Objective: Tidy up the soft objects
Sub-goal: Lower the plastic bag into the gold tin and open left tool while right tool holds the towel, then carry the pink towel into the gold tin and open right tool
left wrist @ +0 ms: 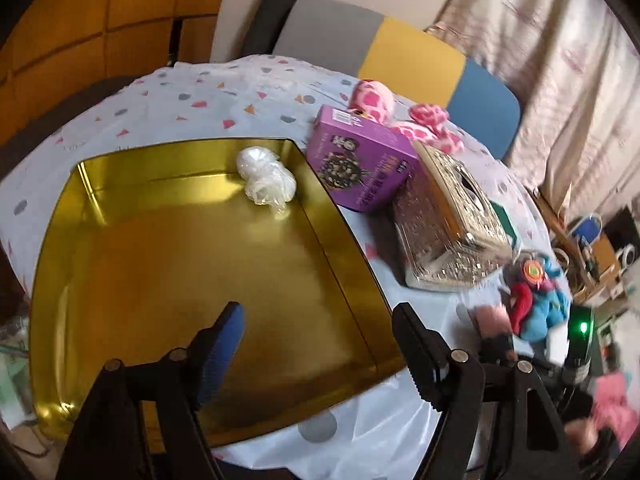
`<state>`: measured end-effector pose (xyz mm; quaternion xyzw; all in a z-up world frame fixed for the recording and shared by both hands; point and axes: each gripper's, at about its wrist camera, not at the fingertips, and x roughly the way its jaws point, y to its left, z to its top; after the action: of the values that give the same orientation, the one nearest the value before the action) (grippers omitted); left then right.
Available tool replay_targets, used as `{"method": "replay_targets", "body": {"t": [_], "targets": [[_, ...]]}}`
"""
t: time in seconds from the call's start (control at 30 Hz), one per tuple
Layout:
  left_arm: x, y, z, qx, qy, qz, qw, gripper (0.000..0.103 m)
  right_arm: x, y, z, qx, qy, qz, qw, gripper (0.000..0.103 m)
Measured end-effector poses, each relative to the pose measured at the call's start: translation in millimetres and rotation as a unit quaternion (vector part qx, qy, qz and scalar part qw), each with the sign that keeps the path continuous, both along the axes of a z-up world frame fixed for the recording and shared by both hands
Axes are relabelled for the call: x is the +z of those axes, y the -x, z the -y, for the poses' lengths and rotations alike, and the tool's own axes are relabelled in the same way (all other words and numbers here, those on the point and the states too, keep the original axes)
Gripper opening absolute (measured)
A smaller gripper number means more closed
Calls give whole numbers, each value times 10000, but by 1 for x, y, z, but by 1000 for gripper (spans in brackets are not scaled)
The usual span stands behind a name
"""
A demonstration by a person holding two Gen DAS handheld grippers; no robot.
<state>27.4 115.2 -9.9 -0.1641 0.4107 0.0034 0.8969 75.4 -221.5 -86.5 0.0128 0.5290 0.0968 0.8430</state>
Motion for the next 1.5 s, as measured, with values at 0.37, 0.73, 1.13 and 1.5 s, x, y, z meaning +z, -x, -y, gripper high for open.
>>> {"method": "replay_targets", "body": {"t": [0.37, 0.73, 1.13, 1.5], "targets": [[5, 24, -30, 318, 56, 193, 9993, 76, 32, 11, -16, -59, 38, 83, 9999, 31], [-4, 34, -53, 539, -32, 204, 9983, 76, 119, 37, -139, 1922, -505, 655, 9779, 31], [-5, 42, -74, 752, 24, 250, 9968, 76, 78, -19, -293, 2976, -164, -40, 9545, 31], [-12, 37, -80, 828, -45, 151, 9964, 76, 33, -39, -324, 2816, 514, 64, 9581, 36]]}}
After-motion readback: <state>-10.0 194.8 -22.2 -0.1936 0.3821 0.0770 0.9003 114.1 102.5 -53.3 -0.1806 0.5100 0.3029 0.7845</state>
